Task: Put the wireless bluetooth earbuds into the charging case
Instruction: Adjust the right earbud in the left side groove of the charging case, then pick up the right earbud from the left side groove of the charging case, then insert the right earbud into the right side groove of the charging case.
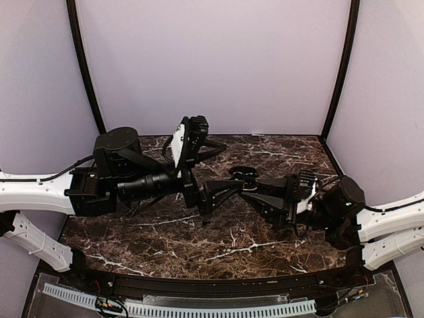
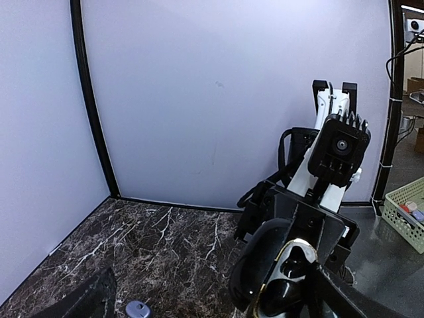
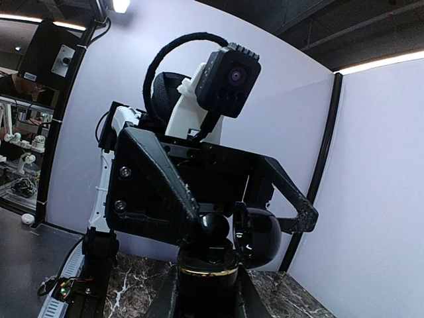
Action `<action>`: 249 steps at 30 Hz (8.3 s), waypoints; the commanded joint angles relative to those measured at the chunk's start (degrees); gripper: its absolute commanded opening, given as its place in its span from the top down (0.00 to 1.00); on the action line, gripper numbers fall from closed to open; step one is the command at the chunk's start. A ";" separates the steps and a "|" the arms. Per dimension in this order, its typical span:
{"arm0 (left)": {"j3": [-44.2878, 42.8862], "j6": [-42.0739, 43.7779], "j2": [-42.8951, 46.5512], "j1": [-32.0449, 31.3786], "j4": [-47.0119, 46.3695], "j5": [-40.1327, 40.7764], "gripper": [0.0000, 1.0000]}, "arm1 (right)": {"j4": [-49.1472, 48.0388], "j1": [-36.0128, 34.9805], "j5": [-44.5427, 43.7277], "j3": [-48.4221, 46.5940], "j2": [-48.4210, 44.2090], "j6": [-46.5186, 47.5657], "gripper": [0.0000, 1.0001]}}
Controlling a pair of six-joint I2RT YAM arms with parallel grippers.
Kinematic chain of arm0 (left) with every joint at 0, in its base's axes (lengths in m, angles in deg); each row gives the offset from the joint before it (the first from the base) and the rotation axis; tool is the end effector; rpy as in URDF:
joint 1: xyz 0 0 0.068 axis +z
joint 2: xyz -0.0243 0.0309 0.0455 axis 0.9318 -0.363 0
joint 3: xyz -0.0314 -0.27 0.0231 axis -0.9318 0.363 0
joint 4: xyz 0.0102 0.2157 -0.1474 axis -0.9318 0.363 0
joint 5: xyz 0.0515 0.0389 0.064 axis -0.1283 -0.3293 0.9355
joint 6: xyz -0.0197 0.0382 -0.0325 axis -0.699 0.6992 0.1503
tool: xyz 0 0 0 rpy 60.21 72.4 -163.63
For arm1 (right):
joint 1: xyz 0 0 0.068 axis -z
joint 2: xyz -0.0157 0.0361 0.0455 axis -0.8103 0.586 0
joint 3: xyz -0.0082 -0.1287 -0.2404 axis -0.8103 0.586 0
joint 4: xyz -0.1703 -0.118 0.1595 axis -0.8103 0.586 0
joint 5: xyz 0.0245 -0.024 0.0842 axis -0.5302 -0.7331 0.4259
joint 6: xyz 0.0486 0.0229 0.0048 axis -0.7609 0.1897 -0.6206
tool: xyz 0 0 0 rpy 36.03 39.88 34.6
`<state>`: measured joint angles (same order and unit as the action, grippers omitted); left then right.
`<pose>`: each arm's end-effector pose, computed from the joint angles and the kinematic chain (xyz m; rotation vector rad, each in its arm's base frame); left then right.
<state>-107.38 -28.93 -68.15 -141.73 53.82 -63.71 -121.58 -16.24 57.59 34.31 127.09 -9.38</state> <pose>0.0896 -0.2908 0.3931 0.9574 1.2014 -0.9392 0.0706 0.2179 0.3026 -0.9193 0.7719 0.9991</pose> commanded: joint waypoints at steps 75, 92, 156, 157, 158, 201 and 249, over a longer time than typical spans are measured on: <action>-2.36 0.52 0.24 1.03 3.94 0.40 0.36 | 3.60 1.10 -18.93 -3.05 -0.73 11.20 1.00; -4.40 0.84 -2.12 1.03 3.51 2.99 0.56 | 4.56 -0.06 -19.32 -3.83 0.77 12.16 1.00; -4.22 -2.67 1.59 1.03 -0.65 5.40 0.94 | 0.76 -2.98 -29.71 -3.56 4.26 13.96 1.00; -4.29 -2.70 1.73 1.05 -0.76 5.43 0.94 | 1.06 -2.99 -29.56 -3.67 4.47 13.99 1.00; -4.28 -2.75 1.85 1.04 -0.79 5.50 0.94 | 1.27 -3.00 -29.49 -3.76 4.60 13.97 1.00; -2.37 -6.79 -2.44 1.05 -3.67 -4.26 0.97 | -0.86 -3.01 -23.16 -4.97 4.33 13.62 1.00; -5.12 -3.85 -5.05 1.03 3.38 1.05 0.88 | 0.60 -3.04 -20.40 -5.30 3.27 12.76 1.00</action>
<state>-111.14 -33.58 -72.74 -140.88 53.91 -64.10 -117.82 -19.26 35.32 30.57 131.77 4.26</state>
